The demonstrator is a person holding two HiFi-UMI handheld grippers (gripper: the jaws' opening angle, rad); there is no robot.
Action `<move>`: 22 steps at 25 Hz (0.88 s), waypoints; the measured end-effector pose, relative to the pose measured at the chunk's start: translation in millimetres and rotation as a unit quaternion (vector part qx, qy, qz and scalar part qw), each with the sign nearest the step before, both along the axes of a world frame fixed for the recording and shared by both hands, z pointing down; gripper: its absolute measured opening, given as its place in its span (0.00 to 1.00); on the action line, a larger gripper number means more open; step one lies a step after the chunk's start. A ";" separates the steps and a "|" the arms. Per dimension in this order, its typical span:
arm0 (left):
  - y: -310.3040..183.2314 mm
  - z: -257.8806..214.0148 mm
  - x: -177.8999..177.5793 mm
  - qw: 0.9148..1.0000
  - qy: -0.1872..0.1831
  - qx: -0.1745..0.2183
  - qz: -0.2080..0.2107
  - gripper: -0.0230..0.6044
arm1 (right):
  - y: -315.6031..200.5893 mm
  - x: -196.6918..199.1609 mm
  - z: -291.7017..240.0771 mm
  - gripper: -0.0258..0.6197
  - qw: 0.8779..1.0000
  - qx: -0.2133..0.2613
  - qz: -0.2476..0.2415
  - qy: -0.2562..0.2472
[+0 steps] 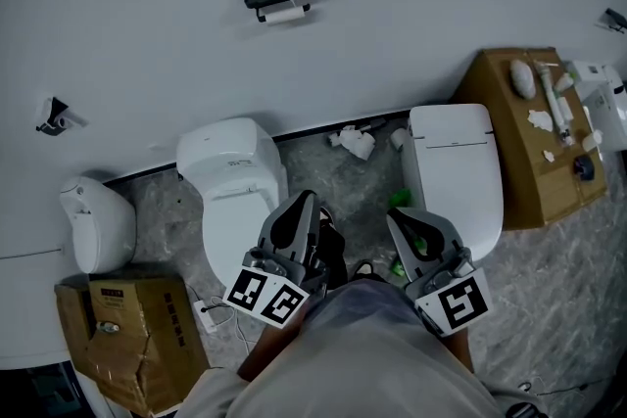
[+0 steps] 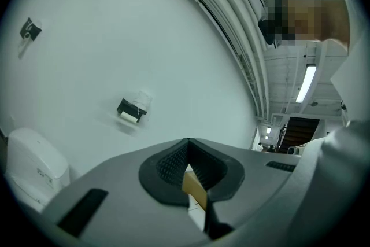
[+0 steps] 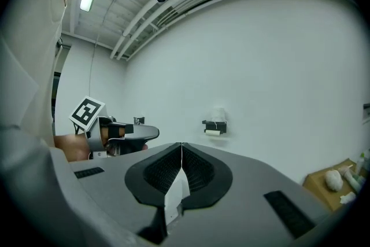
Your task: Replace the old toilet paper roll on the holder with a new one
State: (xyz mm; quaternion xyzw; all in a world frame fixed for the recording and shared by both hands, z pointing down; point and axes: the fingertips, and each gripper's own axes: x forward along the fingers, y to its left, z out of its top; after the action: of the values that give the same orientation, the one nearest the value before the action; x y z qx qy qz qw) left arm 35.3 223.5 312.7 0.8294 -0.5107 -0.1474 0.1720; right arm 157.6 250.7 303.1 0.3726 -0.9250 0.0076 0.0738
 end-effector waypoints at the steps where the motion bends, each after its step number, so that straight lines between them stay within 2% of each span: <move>1: -6.7 1.1 -1.3 1.000 0.001 -0.001 0.002 0.04 | -5.9 -2.4 1.1 0.07 1.000 -0.001 -0.001 0.003; 6: -43.9 4.3 -9.4 1.000 0.006 -0.007 0.006 0.04 | -42.3 -13.7 5.2 0.07 1.000 -0.014 -0.001 0.006; 11: -81.7 0.4 -16.9 1.000 0.009 -0.007 0.019 0.04 | -82.6 -22.0 -2.8 0.07 1.000 -0.005 0.010 -0.002; 22: -165.8 -18.6 -71.8 0.999 0.022 0.019 0.026 0.04 | -168.6 -76.7 -24.0 0.07 0.999 0.022 0.011 0.031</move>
State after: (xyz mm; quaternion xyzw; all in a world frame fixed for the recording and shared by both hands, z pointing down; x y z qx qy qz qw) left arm -36.5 57.7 294.2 0.8422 -0.4817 -0.1709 0.1715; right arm 80.9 82.1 279.1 0.3848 -0.9179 -0.0230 0.0939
